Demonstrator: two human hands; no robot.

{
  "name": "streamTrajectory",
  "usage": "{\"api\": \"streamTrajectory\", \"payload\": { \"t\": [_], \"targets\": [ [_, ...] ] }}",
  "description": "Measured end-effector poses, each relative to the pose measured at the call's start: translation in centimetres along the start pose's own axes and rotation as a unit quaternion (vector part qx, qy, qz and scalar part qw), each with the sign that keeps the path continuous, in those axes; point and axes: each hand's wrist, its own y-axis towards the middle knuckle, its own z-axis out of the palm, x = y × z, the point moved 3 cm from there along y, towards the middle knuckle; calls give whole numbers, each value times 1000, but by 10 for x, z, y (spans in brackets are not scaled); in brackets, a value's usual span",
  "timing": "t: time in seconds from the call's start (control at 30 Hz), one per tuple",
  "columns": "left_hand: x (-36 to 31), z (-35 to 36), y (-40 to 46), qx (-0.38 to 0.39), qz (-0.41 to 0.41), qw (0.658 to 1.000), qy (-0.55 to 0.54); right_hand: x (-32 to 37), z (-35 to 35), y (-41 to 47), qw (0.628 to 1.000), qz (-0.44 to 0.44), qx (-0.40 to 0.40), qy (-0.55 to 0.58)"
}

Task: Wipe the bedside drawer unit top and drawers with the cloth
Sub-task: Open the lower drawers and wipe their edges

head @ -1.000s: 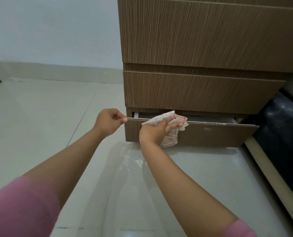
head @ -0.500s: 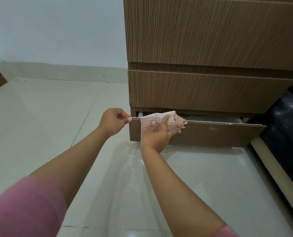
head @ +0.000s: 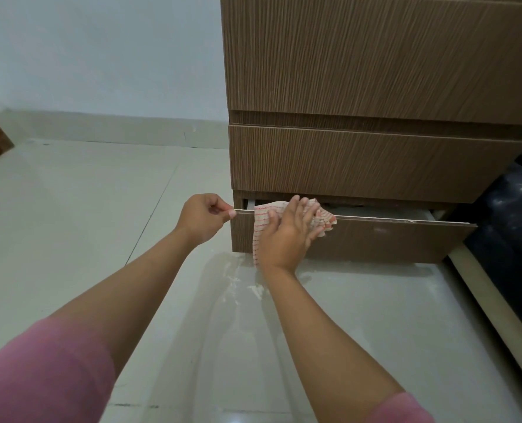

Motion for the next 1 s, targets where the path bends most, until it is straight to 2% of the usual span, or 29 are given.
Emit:
{"api": "streamTrajectory", "payload": {
  "t": [0.1,0.17,0.3,0.63,1.0],
  "targets": [
    [1,0,0,-2,1,1000,-1,-1,-4,2,999,-33,-3,35],
    [0,0,0,-2,4,1000,3,-4,-7,5,997,-20,12,69],
    [-1,1,-1,-5,6,1000,8,-12,-11,6,994,-1,-6,111],
    [-1,1,-1,-11,4,1000,6,-31,-15,7,997,-45,-24,51],
    [-1,2,-2,-21,12,1000,19,-68,-52,29,999,-19,-37,24]
  ]
}}
